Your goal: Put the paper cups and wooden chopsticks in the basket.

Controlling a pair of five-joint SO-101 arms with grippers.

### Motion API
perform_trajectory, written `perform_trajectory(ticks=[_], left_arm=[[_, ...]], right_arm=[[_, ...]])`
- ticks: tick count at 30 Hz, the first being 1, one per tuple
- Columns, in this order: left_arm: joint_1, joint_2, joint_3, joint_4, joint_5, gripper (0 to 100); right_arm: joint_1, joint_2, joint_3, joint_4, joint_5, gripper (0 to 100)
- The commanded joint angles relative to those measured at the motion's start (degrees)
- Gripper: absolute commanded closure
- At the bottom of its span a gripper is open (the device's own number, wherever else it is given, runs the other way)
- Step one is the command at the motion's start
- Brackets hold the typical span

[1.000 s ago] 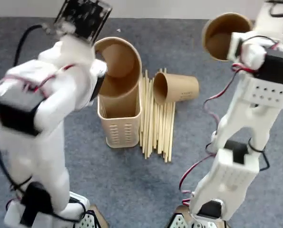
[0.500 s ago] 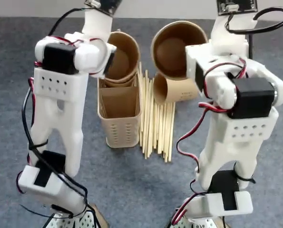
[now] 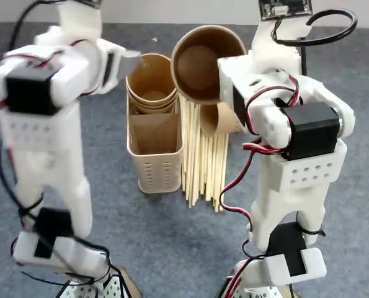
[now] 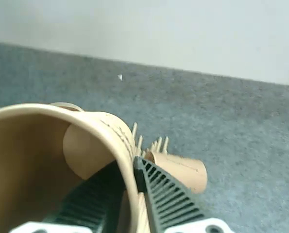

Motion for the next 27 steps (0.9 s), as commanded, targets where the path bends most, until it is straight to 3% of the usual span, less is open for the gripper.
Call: perform_trajectory(ticks=[1, 8, 22, 24, 27], left_arm=[[-7.34, -3.47, -2.24, -0.09, 0.53, 70], [-19.56, -3.47, 2.68, -2.81, 0.88, 70], [-23.08, -3.47, 15.25, -10.37, -1.14, 70], [-22.99, -3.47, 15.43, -10.64, -1.14, 70], [-22.9, -3.47, 15.43, -10.64, -1.14, 70]], right_arm=[[-3.03, -1.98, 0.22, -3.38, -0.88, 99.5], [-8.66, 1.27, 3.03, -8.92, -1.32, 99.5], [-6.55, 17.89, 7.43, -10.95, -0.79, 99.1], [-6.64, 17.71, 7.34, -10.86, 0.79, 94.7], [-6.64, 14.81, 6.02, -10.59, 1.41, 78.6]])
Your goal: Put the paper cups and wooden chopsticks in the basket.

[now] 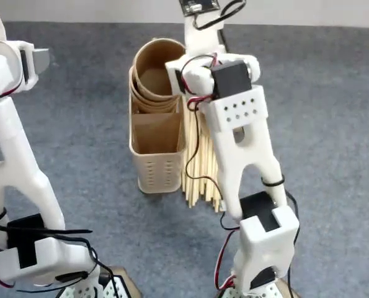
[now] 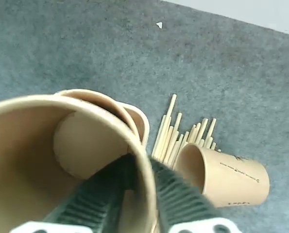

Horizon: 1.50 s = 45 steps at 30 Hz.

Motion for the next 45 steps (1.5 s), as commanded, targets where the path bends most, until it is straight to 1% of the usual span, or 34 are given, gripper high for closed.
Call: perform_trajectory(ticks=[1, 3, 5, 10, 12, 14, 16, 18, 20, 23, 25, 26, 29, 35, 39, 42, 45], left_arm=[[-0.31, -1.63, -0.13, -1.05, -0.53, 70], [-0.13, -1.63, -0.13, -1.05, -0.53, 70], [-0.04, -1.63, -0.13, -1.05, -0.53, 70], [0.57, -1.63, -0.13, -0.88, -0.53, 70], [0.57, -1.63, -0.13, -0.79, -0.26, 70], [2.68, -1.8, -0.4, -0.97, -0.18, 70], [6.55, -2.33, -0.4, -0.7, -0.09, 70], [11.3, -2.42, -0.57, -0.62, -0.09, 70], [14.55, -2.33, -2.15, -0.44, -0.09, 70], [15.78, -2.15, -3.91, 2.02, -0.09, 70], [15.43, -1.8, -4.53, 2.73, -0.44, 70], [14.29, -1.8, -4.44, 2.64, -0.44, 70], [11.3, -1.54, -4.18, 2.9, -0.44, 70], [2.86, 2.51, -0.75, 2.55, -0.53, 70], [-0.31, 7.78, -0.75, 2.37, -0.7, 70], [-1.63, 11.74, -0.48, 0.62, -3.34, 70], [-3.03, 15.78, -0.66, -0.97, -3.78, 70]], right_arm=[[1.1, -5.05, -2.33, 0.22, 0.97, 73.1], [0.84, -8.66, -5.49, 1.71, 1.05, 63.9], [-0.22, -12.62, -9.1, 4.18, 1.05, 60.0], [-0.04, -23.52, -17.1, 10.07, 1.14, 59.8], [2.95, -25.8, -17.27, 12.44, 2.64, 59.8], [5.49, -25.19, -13.49, 13.58, 3.25, 59.8], [7.25, -22.99, -7.43, 12.0, 3.43, 59.8], [8.92, -19.65, -0.22, 7.69, 3.43, 59.8], [11.03, -16.75, 5.93, 2.51, 3.43, 59.8], [15.08, -14.02, 13.93, -3.56, 3.52, 59.8], [17.1, -13.14, 19.12, -7.52, 3.69, 59.8], [17.54, -12.79, 21.85, -9.54, 4.92, 59.8], [16.84, -12.53, 30.02, -14.81, 8.97, 59.8], [16.31, -12.44, 43.65, -23.78, 12.92, 59.8], [16.13, -12.53, 47.78, -27.3, 12.66, 59.8], [14.46, -12.62, 47.69, -27.47, 10.81, 59.8], [12.26, -12.62, 47.69, -27.56, 10.73, 59.8]])
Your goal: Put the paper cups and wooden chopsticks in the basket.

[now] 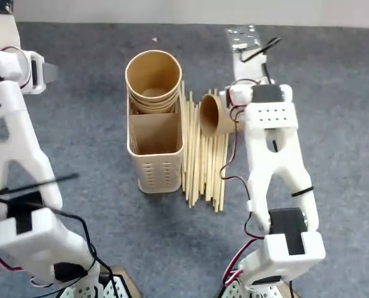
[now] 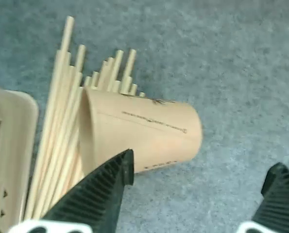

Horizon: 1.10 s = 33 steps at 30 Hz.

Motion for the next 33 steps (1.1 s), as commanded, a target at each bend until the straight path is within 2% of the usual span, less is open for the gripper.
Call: perform_trajectory(ticks=[1, 8, 15, 22, 24, 30, 33], left_arm=[[-1.89, 2.68, -0.4, -2.46, -0.79, 70], [-3.47, 7.16, -0.48, -4.48, -0.79, 70], [-3.47, 7.34, -0.48, -4.4, -0.79, 70], [-4.09, 7.43, -0.48, -4.4, -0.79, 70], [-4.09, 7.43, -0.48, -4.4, -0.79, 70], [-4.18, 7.34, -0.48, -4.04, -0.79, 70], [-4.18, 7.25, -0.48, -4.04, -0.79, 70]], right_arm=[[-2.68, -0.84, -0.22, -0.75, -0.62, 59.8], [-6.73, -0.22, 0.4, -4.18, -0.35, 59.8], [-5.67, 8.66, -0.13, -4.35, -0.18, 59.8], [-1.27, 12.88, -3.21, -4.0, 0.88, 60.4], [-0.57, 12.88, -3.91, -4.0, 0.97, 65.9], [2.77, 12.88, -4.0, -4.44, 0.53, 97.9], [4.7, 12.79, -4.09, -4.26, 0.44, 99.3]])
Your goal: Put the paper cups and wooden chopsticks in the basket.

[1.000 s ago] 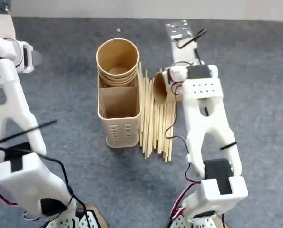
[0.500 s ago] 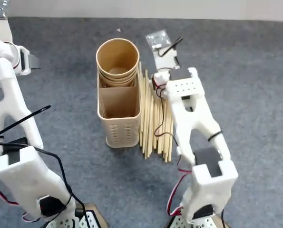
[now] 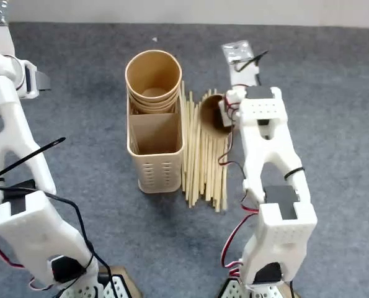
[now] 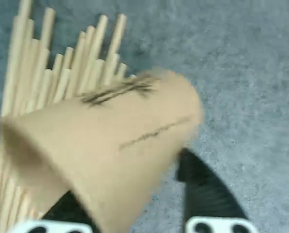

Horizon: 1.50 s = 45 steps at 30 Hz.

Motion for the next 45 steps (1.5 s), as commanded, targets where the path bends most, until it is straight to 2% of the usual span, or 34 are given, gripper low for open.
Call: perform_trajectory(ticks=[1, 6, 13, 16, 19, 21, 24, 31, 37, 45], left_arm=[[-0.66, -0.48, -0.48, -0.35, -0.35, 70], [-0.57, -0.04, -0.48, -0.44, -0.35, 70], [-0.31, -0.04, -0.48, -0.53, -0.18, 70], [-0.22, -0.04, -0.4, -0.62, -0.18, 70], [-0.13, -0.04, -0.4, -0.62, -0.09, 70], [-0.13, -0.04, -0.4, -0.44, -0.09, 70], [-0.57, -0.04, -0.22, -0.35, -0.26, 70], [-1.19, -0.04, -0.22, -0.62, -0.35, 70], [-0.92, 0.04, -0.22, -0.62, -0.26, 70], [-0.84, 0.04, -0.22, -0.26, -0.18, 70]], right_arm=[[2.33, -1.1, -2.15, -0.4, -0.35, 99.3], [6.73, -5.05, -10.77, 7.52, -6.15, 99.3], [7.34, -15.6, -36.88, 25.27, -7.91, 99.3], [1.45, -19.12, -48.66, 30.37, -8.88, 99.3], [-9.01, -20.97, -56.92, 34.59, -10.11, 99.3], [-14.81, -21.05, -57.8, 35.74, -10.29, 99.3], [-18.68, -19.56, -57.36, 35.38, -10.37, 99.3], [-19.03, -11.12, -55.16, 37.05, -13.54, 99.3], [-22.37, -10.24, -54.81, 39.96, -14.33, 99.3], [-22.37, -10.07, -52.09, 40.48, -14.33, 99.2]])
